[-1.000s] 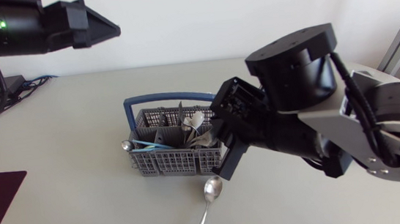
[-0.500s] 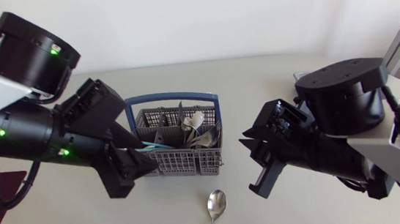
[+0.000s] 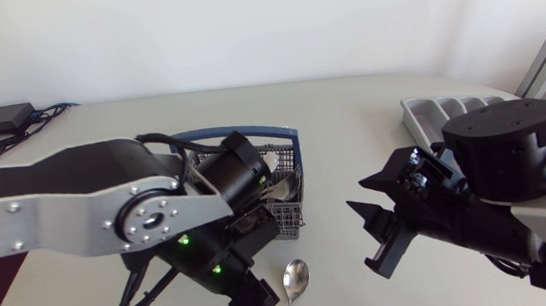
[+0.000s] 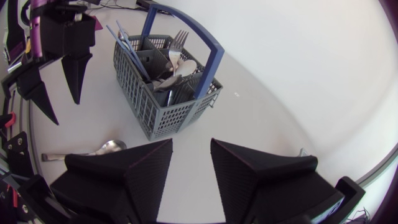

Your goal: Sort the cutlery from the basket into the organizer compartments.

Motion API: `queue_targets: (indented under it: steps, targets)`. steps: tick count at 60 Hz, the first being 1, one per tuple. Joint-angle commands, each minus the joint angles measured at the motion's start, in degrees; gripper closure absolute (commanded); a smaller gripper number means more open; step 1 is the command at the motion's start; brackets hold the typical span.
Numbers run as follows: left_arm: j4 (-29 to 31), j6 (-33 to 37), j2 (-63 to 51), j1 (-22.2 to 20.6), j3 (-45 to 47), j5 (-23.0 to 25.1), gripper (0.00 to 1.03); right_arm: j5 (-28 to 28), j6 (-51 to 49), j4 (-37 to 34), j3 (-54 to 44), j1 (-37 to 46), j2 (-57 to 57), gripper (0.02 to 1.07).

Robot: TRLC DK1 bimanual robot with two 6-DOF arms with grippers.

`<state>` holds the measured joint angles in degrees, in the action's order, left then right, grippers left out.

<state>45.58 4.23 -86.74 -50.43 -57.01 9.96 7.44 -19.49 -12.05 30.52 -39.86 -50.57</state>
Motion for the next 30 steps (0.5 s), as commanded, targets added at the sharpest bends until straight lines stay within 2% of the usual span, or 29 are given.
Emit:
queue_targets:
  steps: [1, 30]
  targets:
    - [0.21, -2.03, -3.7, -0.45, -2.05, -0.55, 0.39, -0.41, 1.2, -0.69, -2.31, 1.01, 1.26, 0.58]
    - [1.97, -3.79, -18.99, -4.94, -9.96, 1.12, 0.39, -3.14, -0.03, -0.34, -4.77, 5.05, 3.37, 0.58]
